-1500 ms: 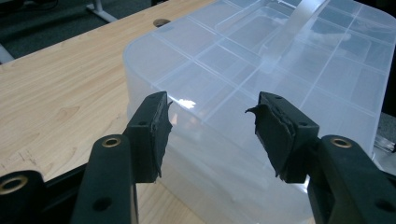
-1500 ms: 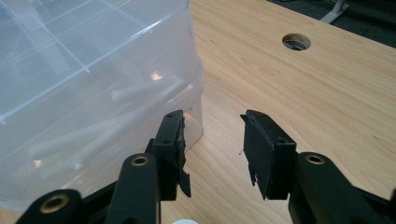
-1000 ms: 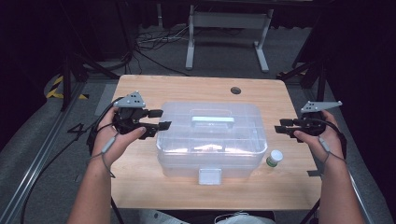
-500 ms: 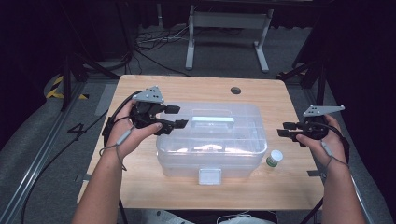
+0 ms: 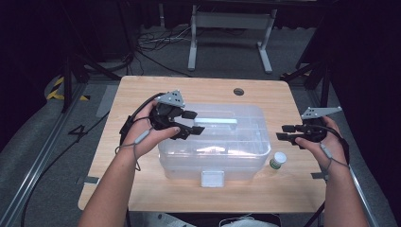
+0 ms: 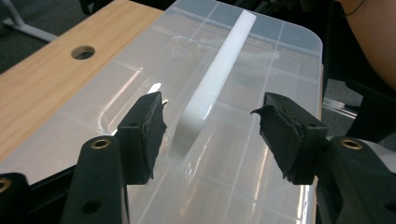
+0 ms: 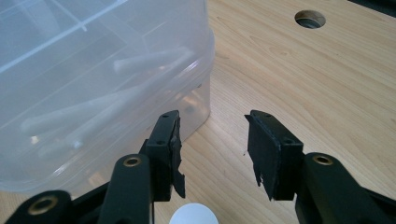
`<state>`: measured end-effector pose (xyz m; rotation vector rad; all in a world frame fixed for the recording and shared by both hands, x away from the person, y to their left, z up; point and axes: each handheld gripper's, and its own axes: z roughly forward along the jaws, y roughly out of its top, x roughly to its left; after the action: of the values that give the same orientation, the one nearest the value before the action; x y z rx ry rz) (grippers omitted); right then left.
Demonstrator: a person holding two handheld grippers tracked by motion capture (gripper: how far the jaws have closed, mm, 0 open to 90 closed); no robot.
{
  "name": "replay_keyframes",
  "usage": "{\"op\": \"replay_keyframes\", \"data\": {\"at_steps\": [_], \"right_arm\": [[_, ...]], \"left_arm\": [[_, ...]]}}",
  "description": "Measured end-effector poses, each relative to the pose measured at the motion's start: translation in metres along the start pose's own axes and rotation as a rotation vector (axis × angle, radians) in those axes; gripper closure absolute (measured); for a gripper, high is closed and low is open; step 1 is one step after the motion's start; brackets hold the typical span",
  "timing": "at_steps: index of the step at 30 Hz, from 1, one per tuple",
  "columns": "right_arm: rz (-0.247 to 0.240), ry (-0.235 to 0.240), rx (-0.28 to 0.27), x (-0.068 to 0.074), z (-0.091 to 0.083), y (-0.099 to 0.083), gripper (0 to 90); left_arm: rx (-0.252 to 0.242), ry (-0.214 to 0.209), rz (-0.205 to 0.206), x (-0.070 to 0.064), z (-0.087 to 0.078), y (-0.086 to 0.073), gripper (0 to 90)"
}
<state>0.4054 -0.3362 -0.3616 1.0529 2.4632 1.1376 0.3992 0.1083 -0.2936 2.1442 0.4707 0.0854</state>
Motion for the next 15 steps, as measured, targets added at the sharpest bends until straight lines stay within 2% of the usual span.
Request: {"op": "replay_keyframes", "data": {"at_steps": [3,10,13,15], "right_arm": [[-0.006,0.001,0.003,0.001,0.001,0.000,54.9],[-0.020,0.008,0.015,0.004,0.005,0.002,54.5],[-0.023,0.010,0.021,0.005,0.007,0.002,54.3],[-0.028,0.006,0.026,0.005,0.007,0.002,54.1]], "left_arm": [[0.006,-0.004,0.003,0.000,0.004,0.001,42.3],[0.050,0.040,0.034,0.001,0.017,0.003,44.8],[0.074,0.071,0.054,0.002,0.021,0.002,52.0],[0.093,0.076,0.061,0.002,0.022,0.001,58.5]]}}
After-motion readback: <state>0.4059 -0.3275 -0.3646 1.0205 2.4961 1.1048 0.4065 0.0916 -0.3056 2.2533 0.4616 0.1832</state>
